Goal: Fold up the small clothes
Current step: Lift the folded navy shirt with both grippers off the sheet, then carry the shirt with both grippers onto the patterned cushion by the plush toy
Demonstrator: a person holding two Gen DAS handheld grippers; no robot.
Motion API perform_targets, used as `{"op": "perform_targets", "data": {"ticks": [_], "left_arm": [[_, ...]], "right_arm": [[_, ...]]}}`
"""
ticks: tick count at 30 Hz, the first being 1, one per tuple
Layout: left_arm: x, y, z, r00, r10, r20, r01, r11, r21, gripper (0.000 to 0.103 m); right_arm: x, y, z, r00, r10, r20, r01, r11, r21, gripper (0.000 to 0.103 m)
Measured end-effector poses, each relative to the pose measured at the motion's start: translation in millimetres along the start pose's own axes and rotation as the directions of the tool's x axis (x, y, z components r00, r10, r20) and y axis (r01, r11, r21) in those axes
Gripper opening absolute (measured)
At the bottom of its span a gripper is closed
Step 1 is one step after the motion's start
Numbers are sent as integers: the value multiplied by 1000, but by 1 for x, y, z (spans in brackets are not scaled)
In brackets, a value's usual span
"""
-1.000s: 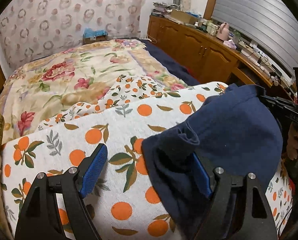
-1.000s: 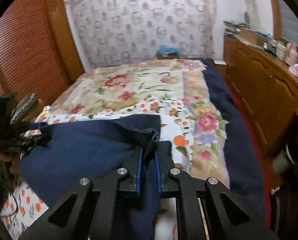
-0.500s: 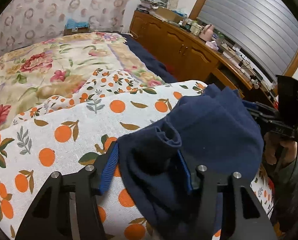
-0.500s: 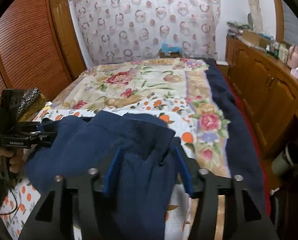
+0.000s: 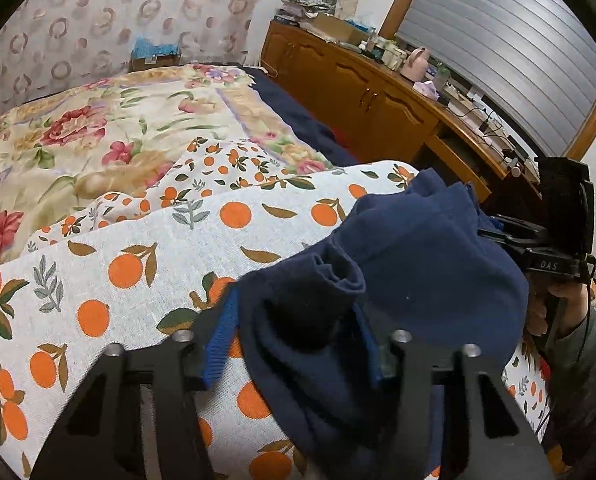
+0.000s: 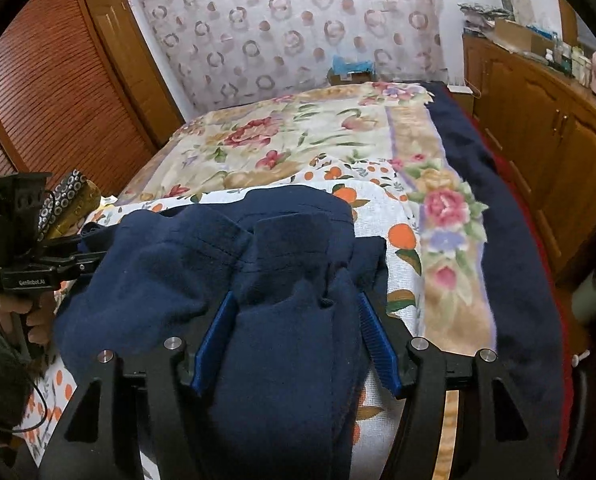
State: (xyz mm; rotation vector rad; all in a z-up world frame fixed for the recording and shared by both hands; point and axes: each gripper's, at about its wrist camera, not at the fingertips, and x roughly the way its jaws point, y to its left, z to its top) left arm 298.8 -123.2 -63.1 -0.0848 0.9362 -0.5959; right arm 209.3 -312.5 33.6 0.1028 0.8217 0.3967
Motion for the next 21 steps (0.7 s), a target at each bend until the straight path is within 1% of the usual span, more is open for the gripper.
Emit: {"op": "perform_targets", "data": {"ticks": [1, 2, 3, 4, 5, 6, 7, 8, 12, 15, 17, 21], "left_arm": [[0, 1, 1, 1000, -10, 4, 10, 1000, -2, 25], [-2, 0, 1, 1000, -28, 9, 28, 1000, -7, 23], [-5, -1, 2, 1000, -27, 13, 27, 1000, 0, 18], [-7, -3, 3, 1000, -26, 17, 26, 1000, 9, 15], [-11, -5, 3, 999, -35, 29, 35, 999, 16, 15], [-16, -8, 3, 998, -41, 39, 40, 999, 21, 14], [-18, -10, 3, 998, -41, 49, 40, 999, 24, 14], [-25, -13, 3, 996, -50, 68, 48, 998, 28, 14], [-55, -27, 2, 987, -88, 136, 82, 995, 52, 13], [-76, -39, 1, 978, -106, 179, 93, 993, 75, 13], [-94, -45, -1, 969, -113, 219, 93, 991, 97, 13], [-126, -50, -1, 955, -105, 278, 76, 991, 113, 13]], "right_arm": [[1, 1, -1, 1000, -3, 1, 3, 1000, -4, 65], [2, 3, -2, 1000, -6, 1, 6, 1000, -12, 61], [4, 5, -3, 1000, 7, -1, -7, 1000, -21, 54], [6, 7, -5, 999, 35, -15, -35, 999, -17, 46], [6, 9, -6, 999, 32, -8, -32, 999, -28, 38], [6, 11, -6, 999, 35, -10, -35, 999, -41, 34], [5, 12, -6, 999, 37, -6, -37, 998, -44, 23], [2, 14, -7, 1000, 24, 15, -23, 999, -48, 20], [-14, 25, -12, 994, -46, 101, 53, 996, -70, 18], [-31, 35, -12, 985, -56, 164, 70, 994, -84, 17], [-40, 42, -10, 980, -55, 193, 75, 993, -96, 17], [-54, 57, -6, 968, -41, 247, 72, 990, -118, 16]]}}
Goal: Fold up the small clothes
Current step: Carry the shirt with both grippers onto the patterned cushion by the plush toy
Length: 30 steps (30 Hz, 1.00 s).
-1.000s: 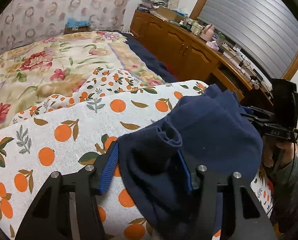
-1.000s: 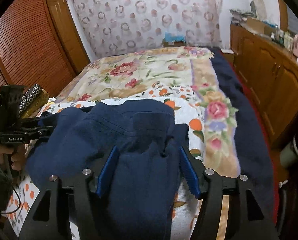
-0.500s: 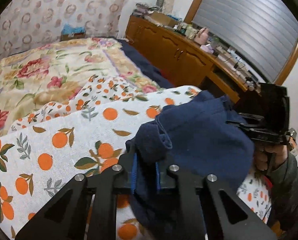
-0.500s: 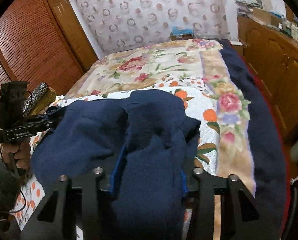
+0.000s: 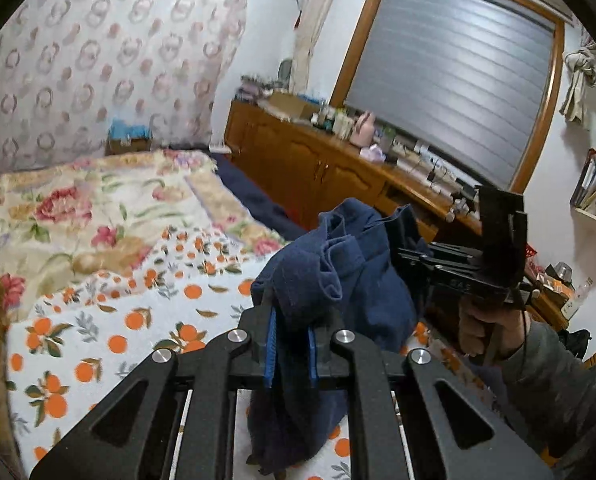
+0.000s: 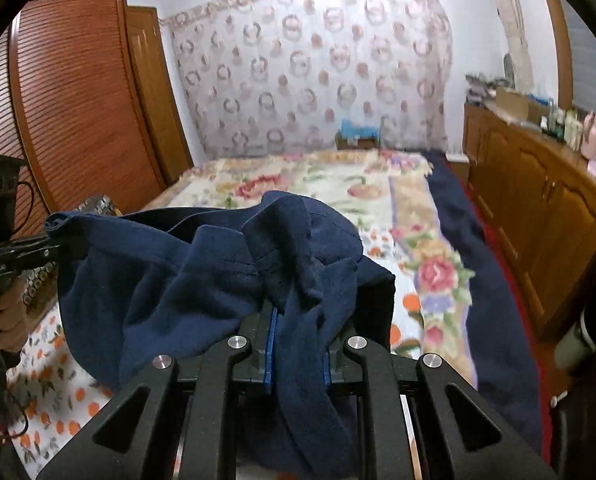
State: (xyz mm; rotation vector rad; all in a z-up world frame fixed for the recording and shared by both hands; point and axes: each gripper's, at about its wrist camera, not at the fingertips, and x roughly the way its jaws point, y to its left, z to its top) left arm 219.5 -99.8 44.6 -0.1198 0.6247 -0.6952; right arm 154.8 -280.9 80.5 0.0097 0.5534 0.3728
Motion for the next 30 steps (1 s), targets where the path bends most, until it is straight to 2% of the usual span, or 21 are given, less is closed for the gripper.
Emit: {"op": "perform_targets", "data": {"ticks": [6, 11, 16, 20, 26, 30], "left_arm": [[-45, 6, 5, 996, 64, 64, -64, 998, 3, 13], [-98, 22, 2, 977, 173, 125, -172, 985, -16, 13], [-146, 45, -4, 943, 282, 175, -277, 959, -55, 12], [-185, 73, -15, 907, 367, 208, -349, 929, -119, 13], [-220, 127, -57, 853, 488, 185, -439, 863, -250, 12], [-229, 168, -95, 823, 552, 134, -483, 804, -347, 12]], "right_arm": [[-7, 28, 3, 997, 42, 61, -39, 998, -57, 16], [-1, 58, 15, 989, 109, 100, -95, 987, -133, 16], [24, 102, 39, 971, 203, 122, -171, 957, -234, 16], [50, 138, 60, 950, 284, 126, -235, 923, -305, 16], [138, 174, 103, 924, 378, 59, -324, 855, -405, 16], [197, 219, 113, 911, 412, -22, -368, 786, -496, 16]]}}
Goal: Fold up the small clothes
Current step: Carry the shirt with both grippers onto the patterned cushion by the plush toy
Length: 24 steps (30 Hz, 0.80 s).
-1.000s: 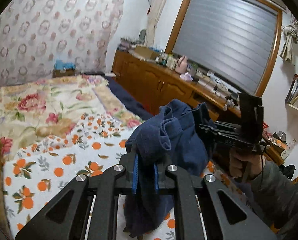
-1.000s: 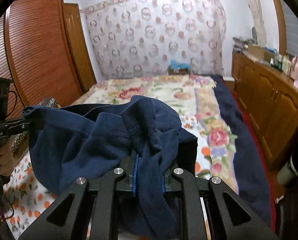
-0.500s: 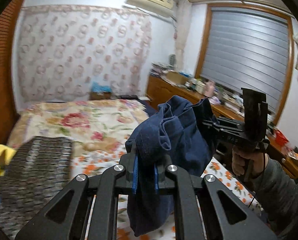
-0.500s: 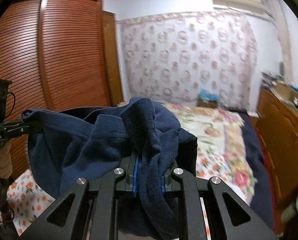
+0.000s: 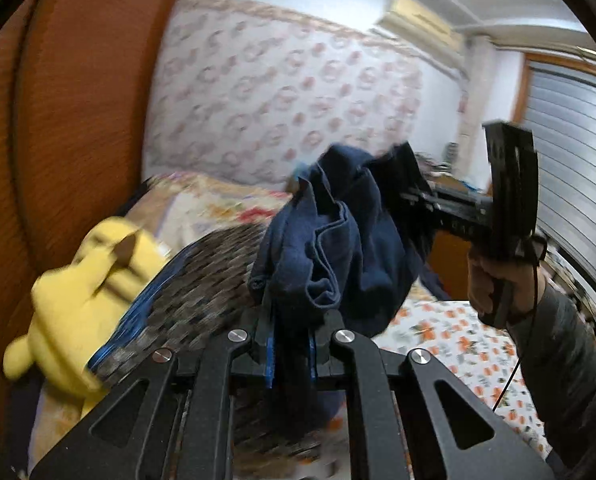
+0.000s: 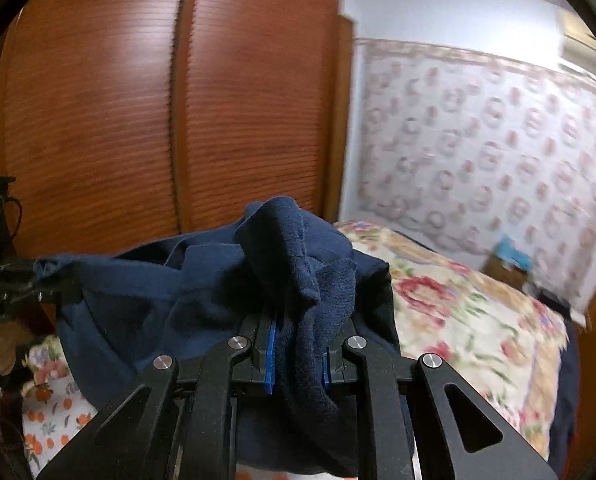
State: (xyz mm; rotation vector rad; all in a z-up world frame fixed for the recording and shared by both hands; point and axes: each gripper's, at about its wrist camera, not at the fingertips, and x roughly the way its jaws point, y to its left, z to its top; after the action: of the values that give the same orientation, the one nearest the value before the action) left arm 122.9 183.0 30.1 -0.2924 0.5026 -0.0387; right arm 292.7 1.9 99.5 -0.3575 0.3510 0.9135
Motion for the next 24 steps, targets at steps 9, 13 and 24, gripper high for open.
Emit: {"op": "perform_targets", "data": {"ticks": [9, 13, 24], "left_arm": [[14, 44, -38, 995, 78, -57, -83, 992, -91, 13], [14, 48, -48, 993, 94, -72, -101, 991, -93, 13], [5, 44, -47, 991, 117, -70, -122, 989, -79, 13]], "right_arm": [[109, -8, 20, 995, 45, -92, -51, 997, -64, 20], [109, -25, 27, 995, 14, -104, -16, 1000, -10, 40], [93, -28, 6, 994, 51, -97, -51, 999, 1, 57]]}}
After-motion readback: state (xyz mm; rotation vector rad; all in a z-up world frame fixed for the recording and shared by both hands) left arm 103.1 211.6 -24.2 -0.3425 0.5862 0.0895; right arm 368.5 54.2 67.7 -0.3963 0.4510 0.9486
